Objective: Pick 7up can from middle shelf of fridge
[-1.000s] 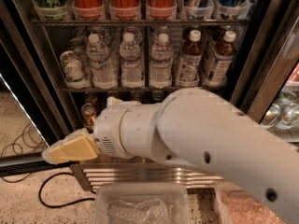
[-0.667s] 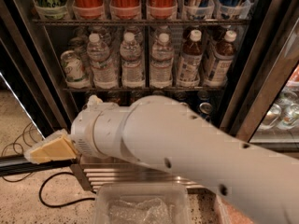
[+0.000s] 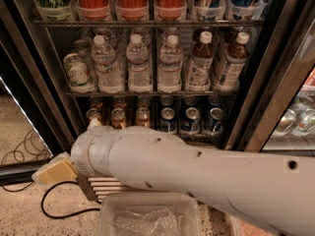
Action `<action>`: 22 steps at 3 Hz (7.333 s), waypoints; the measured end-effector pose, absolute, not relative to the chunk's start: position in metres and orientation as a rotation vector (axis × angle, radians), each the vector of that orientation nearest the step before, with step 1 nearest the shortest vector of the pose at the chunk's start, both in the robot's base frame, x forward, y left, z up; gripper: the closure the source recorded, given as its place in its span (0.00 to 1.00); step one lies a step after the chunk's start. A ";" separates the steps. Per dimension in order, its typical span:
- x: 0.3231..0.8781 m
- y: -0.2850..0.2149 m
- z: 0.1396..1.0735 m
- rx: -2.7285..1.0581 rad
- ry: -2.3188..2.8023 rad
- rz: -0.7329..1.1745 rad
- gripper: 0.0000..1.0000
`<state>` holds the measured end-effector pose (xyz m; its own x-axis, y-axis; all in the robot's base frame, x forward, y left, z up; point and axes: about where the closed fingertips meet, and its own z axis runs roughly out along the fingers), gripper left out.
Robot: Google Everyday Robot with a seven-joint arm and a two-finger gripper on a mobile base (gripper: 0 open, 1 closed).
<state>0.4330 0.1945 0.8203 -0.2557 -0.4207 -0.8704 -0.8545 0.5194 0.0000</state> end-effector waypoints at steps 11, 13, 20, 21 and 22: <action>0.623 0.245 0.849 -0.573 1.543 0.416 0.00; 0.621 0.238 0.854 -0.554 1.508 0.383 0.19; 0.632 0.239 0.848 -0.469 1.539 0.356 0.30; 0.635 0.236 0.852 -0.451 1.534 0.343 0.38; 0.637 0.232 0.852 -0.438 1.538 0.328 0.37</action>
Offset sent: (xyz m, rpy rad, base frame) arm 0.1355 0.0315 -0.0439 0.1378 0.3208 -0.1700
